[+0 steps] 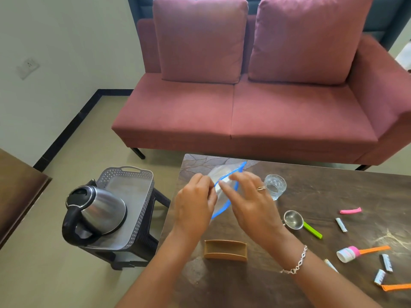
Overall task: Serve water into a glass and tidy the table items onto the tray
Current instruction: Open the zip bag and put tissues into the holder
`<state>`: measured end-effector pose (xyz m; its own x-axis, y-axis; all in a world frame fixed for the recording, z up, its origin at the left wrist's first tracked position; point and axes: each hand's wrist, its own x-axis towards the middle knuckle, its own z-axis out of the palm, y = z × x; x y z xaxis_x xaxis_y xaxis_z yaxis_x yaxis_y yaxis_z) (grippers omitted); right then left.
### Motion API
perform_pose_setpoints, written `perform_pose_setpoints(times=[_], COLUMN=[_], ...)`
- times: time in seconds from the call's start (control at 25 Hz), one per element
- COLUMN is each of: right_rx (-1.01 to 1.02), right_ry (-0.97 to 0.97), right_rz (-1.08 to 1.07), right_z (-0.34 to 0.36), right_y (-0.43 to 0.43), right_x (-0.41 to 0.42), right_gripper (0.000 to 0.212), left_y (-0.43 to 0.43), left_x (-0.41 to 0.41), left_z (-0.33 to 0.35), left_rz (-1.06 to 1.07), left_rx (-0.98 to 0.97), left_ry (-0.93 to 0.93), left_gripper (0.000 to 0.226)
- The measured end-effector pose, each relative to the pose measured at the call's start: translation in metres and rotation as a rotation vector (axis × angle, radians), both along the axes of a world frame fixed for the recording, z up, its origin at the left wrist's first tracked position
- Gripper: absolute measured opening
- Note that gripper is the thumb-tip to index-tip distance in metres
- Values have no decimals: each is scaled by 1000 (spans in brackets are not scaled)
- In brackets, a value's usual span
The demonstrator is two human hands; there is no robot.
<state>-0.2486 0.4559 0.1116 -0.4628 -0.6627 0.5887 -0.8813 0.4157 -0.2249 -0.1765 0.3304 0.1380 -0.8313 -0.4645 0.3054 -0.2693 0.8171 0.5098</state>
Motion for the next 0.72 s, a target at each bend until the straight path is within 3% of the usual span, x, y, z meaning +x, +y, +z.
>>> perform_pose_setpoints(times=[0.08,0.24,0.4,0.48,0.6,0.72], right_rx=[86,374,625,713,799,901], right_ry=[186,270,136,41,-72,-137], right_rz=[148,324,398,348,206,114], right_z=[0,-5,-1,2,15,19], right_y=[5,19,18,15,5,-14], right_x=[-6,-17,-9,-2,5,11], right_gripper=[21,23,18,15,30,13], left_y=[-2,-5,-2,0,4,11], left_x=[1,5,5,4,4,3], left_z=[0,-1,-6,-6,-5,-7], left_rz=[1,12,17,10,-29,-76], left_rx=[-2,-17,-74,-110,-196,-207], left_ry=[0,-9,-13,-11,-23,-11], left_gripper=[13,13,14,11,13,23])
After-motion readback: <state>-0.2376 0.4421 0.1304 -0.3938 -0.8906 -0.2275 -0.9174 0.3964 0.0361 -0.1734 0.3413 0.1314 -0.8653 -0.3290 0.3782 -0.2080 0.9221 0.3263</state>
